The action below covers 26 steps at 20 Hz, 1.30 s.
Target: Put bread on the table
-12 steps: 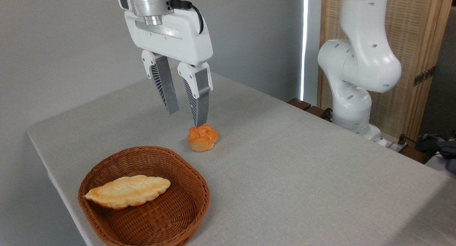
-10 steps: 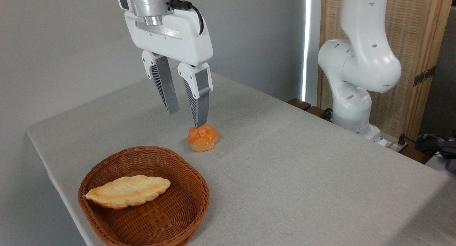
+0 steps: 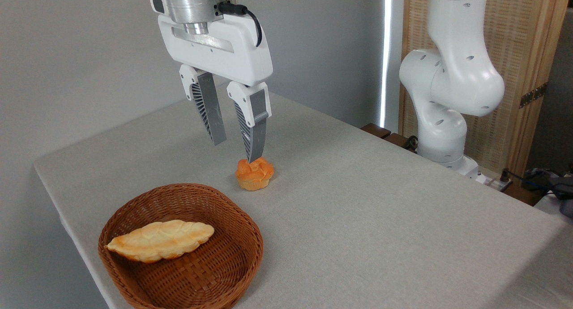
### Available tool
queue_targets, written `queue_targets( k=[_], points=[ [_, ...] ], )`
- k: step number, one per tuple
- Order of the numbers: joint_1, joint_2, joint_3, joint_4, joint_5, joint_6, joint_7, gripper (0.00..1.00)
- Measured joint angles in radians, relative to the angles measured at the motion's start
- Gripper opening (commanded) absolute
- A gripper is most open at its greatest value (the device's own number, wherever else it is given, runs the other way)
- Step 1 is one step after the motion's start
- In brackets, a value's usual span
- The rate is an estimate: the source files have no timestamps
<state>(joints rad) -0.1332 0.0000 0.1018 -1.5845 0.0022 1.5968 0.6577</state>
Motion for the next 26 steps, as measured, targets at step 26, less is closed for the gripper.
queue_targets(
  k=[26],
  points=[
    [-0.019,0.024,-0.084,-0.398,-0.080,0.737,0.259,1.00]
  ],
)
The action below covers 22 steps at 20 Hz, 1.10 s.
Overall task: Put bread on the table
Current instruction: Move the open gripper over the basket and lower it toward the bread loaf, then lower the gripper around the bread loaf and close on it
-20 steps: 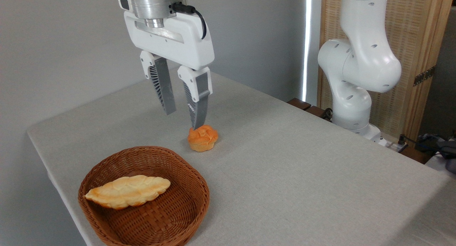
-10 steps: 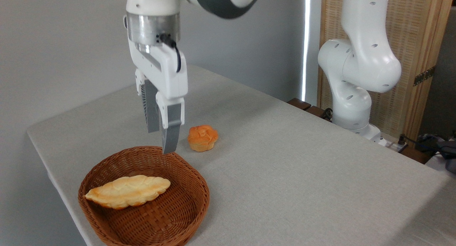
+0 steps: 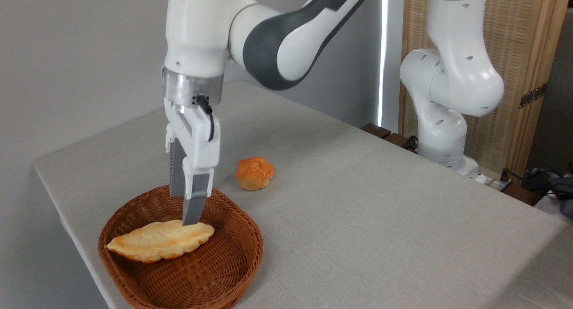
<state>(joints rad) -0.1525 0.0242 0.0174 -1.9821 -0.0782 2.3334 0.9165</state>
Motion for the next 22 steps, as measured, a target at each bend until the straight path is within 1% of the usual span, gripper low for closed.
queue_targets(
  k=[6,10,17,22],
  points=[
    [-0.002,0.083,-0.044,-0.001,0.000,0.040,0.001,1.00],
    [-0.002,0.097,-0.052,-0.013,0.000,0.085,0.005,1.00],
    [0.005,0.098,-0.050,-0.028,0.000,0.103,0.101,1.00],
    [0.008,0.100,-0.050,-0.029,0.011,0.123,0.107,1.00]
  ],
)
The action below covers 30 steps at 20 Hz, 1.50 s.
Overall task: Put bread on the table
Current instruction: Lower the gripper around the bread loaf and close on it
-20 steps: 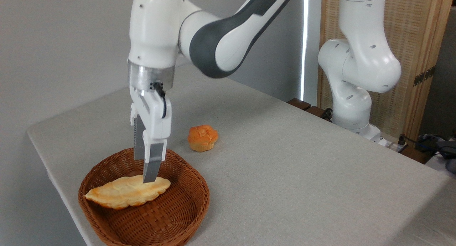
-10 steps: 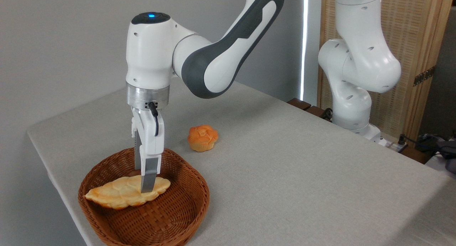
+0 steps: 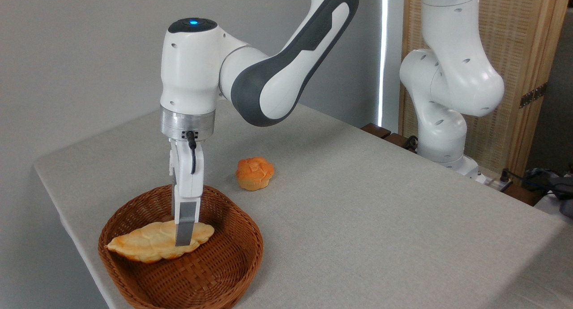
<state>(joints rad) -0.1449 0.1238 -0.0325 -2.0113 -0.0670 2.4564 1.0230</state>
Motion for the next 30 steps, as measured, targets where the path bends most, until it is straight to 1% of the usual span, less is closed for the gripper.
queue_targets(
  k=[8,10,12,13,14,16,18,28,29,30],
  points=[
    [0.002,0.055,0.000,-0.004,0.003,0.121,0.001,1.00],
    [0.003,0.060,0.000,-0.004,0.003,0.130,0.001,0.97],
    [0.007,0.060,0.000,-0.004,0.003,0.131,0.001,0.83],
    [0.011,0.060,0.000,-0.004,0.003,0.131,0.001,0.72],
    [0.014,0.060,0.000,-0.004,0.003,0.131,0.001,0.66],
    [0.017,0.060,0.000,-0.004,0.003,0.131,0.002,0.61],
    [0.017,0.060,0.000,-0.004,0.003,0.131,0.002,0.58],
    [0.018,0.060,0.000,-0.003,0.003,0.132,0.002,0.58],
    [0.018,0.060,0.000,-0.003,0.003,0.132,0.002,0.54],
    [0.018,0.059,0.000,-0.002,0.003,0.132,0.002,0.54]
  ],
)
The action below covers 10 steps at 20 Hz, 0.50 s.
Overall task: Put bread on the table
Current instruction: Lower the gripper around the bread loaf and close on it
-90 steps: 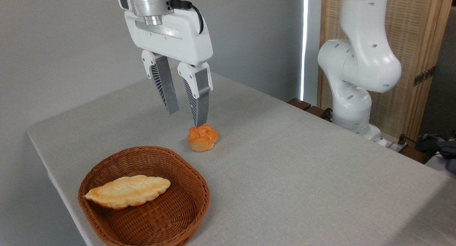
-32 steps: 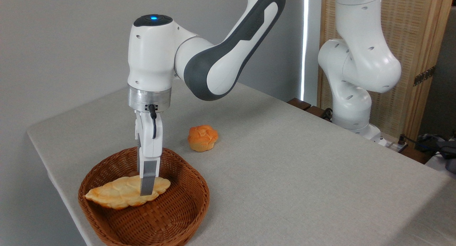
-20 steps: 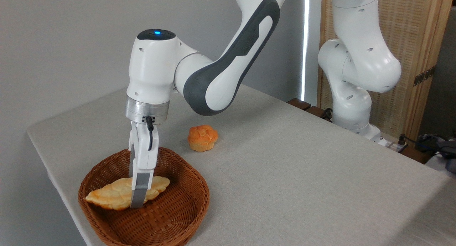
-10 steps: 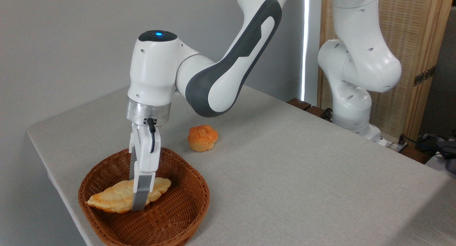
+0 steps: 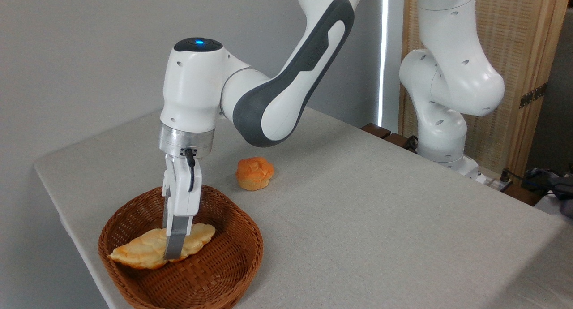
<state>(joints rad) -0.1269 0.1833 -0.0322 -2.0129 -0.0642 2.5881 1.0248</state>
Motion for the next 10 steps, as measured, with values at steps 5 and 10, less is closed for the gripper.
queue_targets(
  k=[5,10],
  points=[
    [0.002,-0.002,0.000,0.005,-0.037,0.000,0.000,0.52],
    [0.003,-0.009,0.000,0.007,-0.042,0.000,0.000,0.52]
  ],
)
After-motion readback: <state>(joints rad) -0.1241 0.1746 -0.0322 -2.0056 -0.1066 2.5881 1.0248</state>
